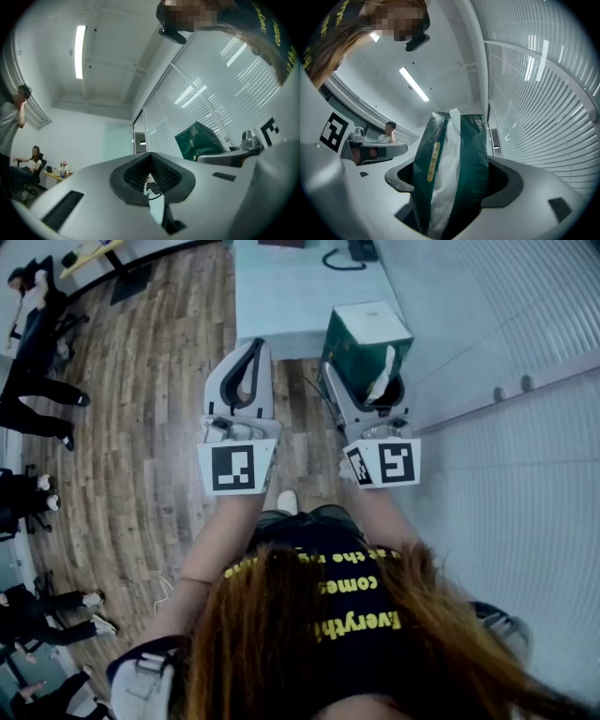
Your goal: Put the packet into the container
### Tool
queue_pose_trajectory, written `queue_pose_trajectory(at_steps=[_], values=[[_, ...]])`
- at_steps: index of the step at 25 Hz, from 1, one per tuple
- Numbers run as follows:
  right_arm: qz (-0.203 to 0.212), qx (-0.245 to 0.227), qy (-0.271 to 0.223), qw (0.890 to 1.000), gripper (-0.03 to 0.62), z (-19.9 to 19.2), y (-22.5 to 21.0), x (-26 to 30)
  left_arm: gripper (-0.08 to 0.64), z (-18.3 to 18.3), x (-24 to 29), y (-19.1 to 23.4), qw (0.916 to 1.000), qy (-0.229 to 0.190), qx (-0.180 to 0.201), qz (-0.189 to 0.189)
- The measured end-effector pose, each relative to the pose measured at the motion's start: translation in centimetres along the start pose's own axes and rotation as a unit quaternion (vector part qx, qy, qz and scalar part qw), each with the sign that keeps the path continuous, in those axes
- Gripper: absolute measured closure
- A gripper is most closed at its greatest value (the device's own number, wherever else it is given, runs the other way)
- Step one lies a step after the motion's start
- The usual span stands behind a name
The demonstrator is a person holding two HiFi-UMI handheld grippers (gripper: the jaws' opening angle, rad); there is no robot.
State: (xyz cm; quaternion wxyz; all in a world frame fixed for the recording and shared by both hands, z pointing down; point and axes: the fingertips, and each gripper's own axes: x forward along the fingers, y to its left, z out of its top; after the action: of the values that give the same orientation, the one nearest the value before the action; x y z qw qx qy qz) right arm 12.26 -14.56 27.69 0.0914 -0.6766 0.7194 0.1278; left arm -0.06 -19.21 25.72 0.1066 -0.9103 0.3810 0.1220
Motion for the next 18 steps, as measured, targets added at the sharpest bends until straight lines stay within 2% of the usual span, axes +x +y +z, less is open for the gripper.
queue_pose_trajectory(at_steps=[11,18], values=[[-0.007,0.006,0.02,1.0,0.215,-2.4,-2.1,1.7,0.558,-2.4,2.8,0.8,0.9999,0.01,-0.005,0.004],[0.006,0.011,0.019,1.0,0.215,-3.8,-4.2,3.7,0.558,-4.0,5.4,0.6,0.9998,0.016,-0.002,0.013]])
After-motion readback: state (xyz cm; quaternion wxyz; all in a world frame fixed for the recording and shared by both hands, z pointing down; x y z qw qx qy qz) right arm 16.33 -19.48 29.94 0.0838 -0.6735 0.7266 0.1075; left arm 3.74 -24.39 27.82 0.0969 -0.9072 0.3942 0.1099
